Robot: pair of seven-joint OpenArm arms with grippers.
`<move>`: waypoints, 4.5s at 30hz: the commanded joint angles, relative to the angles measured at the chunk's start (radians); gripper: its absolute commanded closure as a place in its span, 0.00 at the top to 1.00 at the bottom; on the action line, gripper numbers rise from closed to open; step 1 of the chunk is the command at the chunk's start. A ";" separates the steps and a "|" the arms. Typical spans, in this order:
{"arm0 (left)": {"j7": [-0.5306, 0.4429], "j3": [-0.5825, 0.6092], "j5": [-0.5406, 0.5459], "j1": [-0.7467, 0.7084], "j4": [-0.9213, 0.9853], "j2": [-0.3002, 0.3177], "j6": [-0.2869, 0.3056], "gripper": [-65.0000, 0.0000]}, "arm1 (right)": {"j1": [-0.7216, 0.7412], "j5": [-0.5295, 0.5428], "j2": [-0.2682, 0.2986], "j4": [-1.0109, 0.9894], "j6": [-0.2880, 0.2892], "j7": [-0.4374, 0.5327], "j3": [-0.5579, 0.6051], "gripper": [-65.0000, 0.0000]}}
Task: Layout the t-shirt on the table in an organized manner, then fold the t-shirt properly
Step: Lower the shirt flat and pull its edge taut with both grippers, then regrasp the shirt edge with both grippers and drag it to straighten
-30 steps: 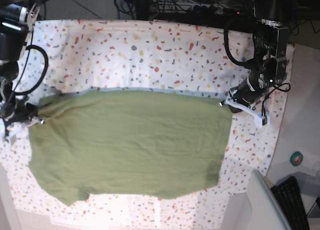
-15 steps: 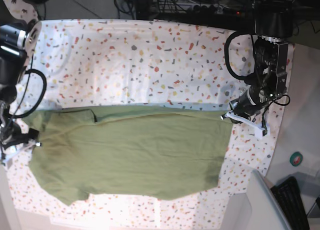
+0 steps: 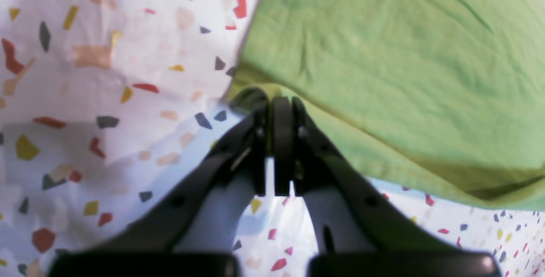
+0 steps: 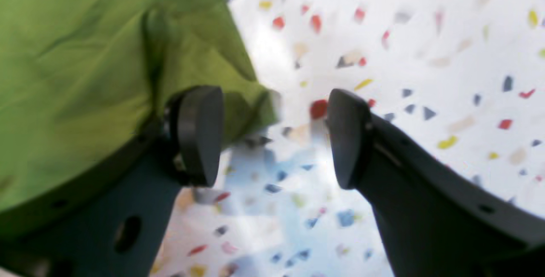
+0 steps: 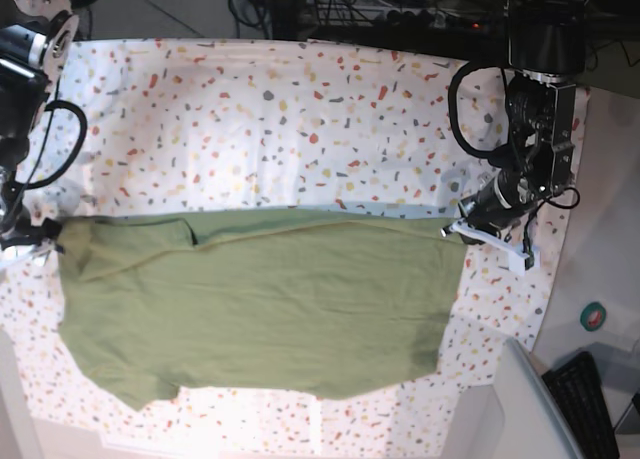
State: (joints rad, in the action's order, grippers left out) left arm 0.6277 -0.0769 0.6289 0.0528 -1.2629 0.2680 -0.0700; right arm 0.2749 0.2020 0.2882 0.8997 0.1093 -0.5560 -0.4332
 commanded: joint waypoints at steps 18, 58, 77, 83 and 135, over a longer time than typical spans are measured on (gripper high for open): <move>-0.013 -0.002 0.003 0.005 -0.014 0.012 0.008 0.00 | -0.044 0.007 -0.028 0.160 0.079 0.067 0.076 0.55; -0.018 -0.010 0.003 -0.086 -0.093 0.015 0.008 0.00 | -0.122 0.012 -0.111 0.359 0.132 -0.215 0.075 0.00; -0.067 -0.016 0.001 -0.304 -0.208 0.029 0.002 0.00 | -0.566 0.012 -0.237 0.790 0.132 -0.278 -0.066 0.00; -0.068 -0.017 0.001 -0.371 -0.278 0.034 0.002 0.00 | -0.644 0.012 -0.237 0.803 0.132 -0.276 -0.068 0.00; -0.062 -0.017 0.010 0.011 -0.123 0.001 -0.057 0.00 | -0.047 0.006 -0.145 0.499 0.125 -0.402 0.043 0.00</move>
State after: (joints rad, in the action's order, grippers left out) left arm 0.5861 -0.0891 0.6365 0.0532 -1.3712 0.2577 -0.1303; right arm 0.2047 0.2012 0.1349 1.3819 0.2363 -0.9726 -0.3889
